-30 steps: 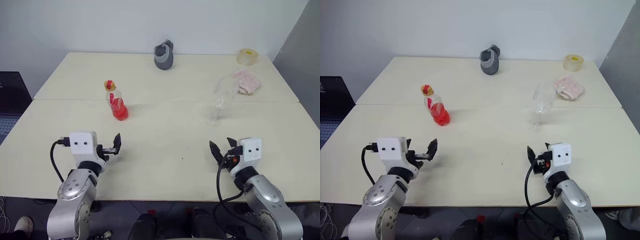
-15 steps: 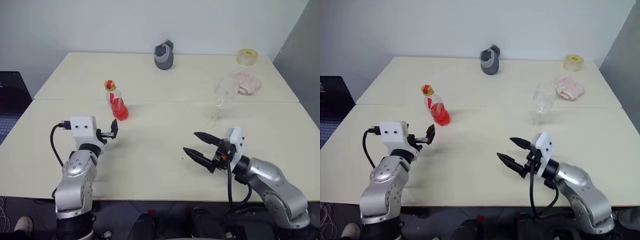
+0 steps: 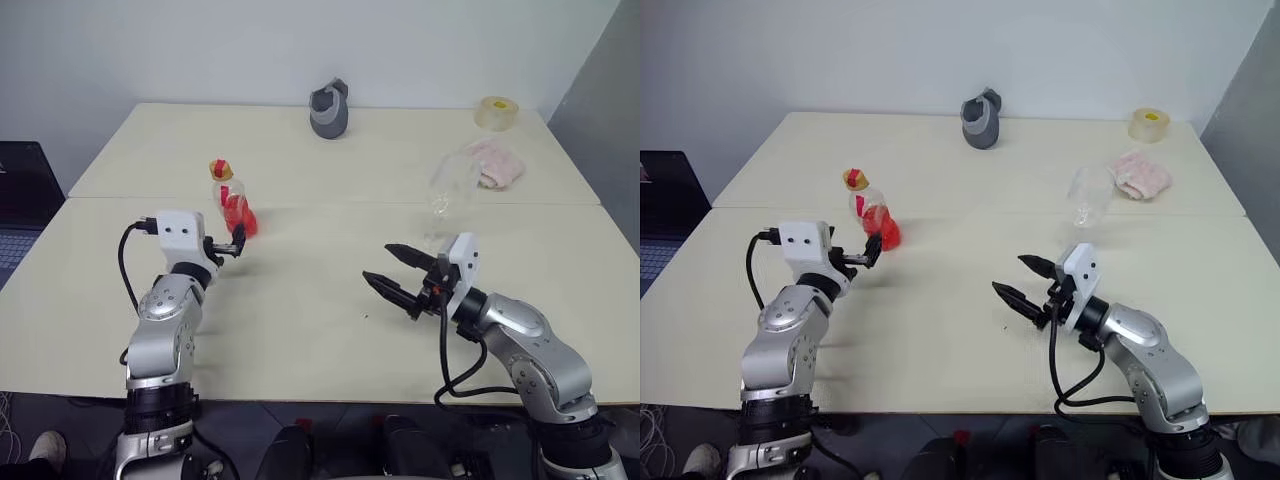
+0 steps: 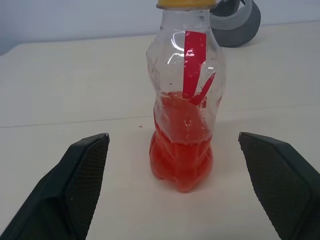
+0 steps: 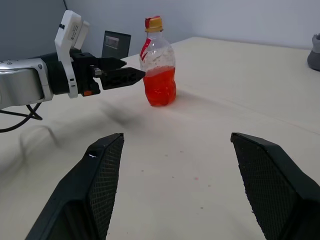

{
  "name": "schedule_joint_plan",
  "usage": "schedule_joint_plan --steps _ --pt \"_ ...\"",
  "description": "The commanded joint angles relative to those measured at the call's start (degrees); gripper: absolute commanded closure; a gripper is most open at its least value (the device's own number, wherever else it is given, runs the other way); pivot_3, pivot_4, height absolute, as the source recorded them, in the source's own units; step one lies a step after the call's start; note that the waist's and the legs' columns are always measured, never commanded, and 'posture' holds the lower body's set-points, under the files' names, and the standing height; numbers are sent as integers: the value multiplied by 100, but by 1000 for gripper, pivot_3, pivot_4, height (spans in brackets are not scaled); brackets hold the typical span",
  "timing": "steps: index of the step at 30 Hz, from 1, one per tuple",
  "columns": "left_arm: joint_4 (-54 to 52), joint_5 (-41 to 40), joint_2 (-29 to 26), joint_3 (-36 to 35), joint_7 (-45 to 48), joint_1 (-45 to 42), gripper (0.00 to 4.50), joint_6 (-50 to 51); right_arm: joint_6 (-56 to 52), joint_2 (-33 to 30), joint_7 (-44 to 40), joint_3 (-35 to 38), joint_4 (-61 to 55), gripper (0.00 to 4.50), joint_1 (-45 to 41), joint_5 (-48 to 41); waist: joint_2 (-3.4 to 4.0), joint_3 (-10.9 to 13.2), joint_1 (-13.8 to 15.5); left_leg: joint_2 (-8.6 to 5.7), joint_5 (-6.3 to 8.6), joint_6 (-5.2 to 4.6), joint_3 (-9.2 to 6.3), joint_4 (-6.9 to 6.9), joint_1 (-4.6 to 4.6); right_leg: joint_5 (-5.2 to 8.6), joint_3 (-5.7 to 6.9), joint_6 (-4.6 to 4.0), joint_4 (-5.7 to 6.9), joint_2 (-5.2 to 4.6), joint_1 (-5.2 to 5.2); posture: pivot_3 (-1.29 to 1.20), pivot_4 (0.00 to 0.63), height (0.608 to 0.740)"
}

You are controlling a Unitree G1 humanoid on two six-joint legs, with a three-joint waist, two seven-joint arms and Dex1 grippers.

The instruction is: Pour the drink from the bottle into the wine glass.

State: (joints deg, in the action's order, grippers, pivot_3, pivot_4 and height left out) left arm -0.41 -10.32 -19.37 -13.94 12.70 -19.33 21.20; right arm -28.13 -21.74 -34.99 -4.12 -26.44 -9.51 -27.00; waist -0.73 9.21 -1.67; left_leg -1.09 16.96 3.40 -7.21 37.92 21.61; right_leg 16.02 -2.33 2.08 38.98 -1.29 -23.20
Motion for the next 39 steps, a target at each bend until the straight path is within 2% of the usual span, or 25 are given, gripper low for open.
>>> schedule_joint_plan --steps 1,8,28,31,36,39 --pt "330 -52 -177 -15 234 -330 18 -287 -41 20 96 1 -392 832 70 -92 0 0 0 -1 0 0 0 0 0 0 0 0 0 0 0 0 150 740" --pt "1251 -13 -150 172 595 -828 18 -733 -148 60 211 24 -540 832 89 -182 0 0 -1 -4 -1 2 -4 2 1 0 1 0 1 -3 0 0 150 740" --pt "4164 261 -168 247 769 -2274 18 -2732 -396 -24 387 44 -934 832 157 -439 -1 0 -7 -12 -1 1 -32 5 7 0 8 0 1 -4 -2 0 150 740" --pt "4461 277 -140 249 793 -2402 602 -3035 -387 -26 401 31 -941 832 167 -446 -2 0 -10 -14 -1 1 -30 5 7 0 7 1 1 -4 -2 0 150 740" --pt "4679 274 -138 252 834 -2474 2220 -3254 -365 -35 417 45 -935 832 180 -429 -2 -1 -16 -13 -1 1 -32 4 7 0 7 1 2 -4 -4 0 150 740" --pt "4690 269 -182 236 830 -2449 3014 -3307 -347 -32 412 40 -912 832 166 -421 -2 -1 -16 -15 -1 0 -33 5 7 0 7 1 2 -4 -4 0 150 740"
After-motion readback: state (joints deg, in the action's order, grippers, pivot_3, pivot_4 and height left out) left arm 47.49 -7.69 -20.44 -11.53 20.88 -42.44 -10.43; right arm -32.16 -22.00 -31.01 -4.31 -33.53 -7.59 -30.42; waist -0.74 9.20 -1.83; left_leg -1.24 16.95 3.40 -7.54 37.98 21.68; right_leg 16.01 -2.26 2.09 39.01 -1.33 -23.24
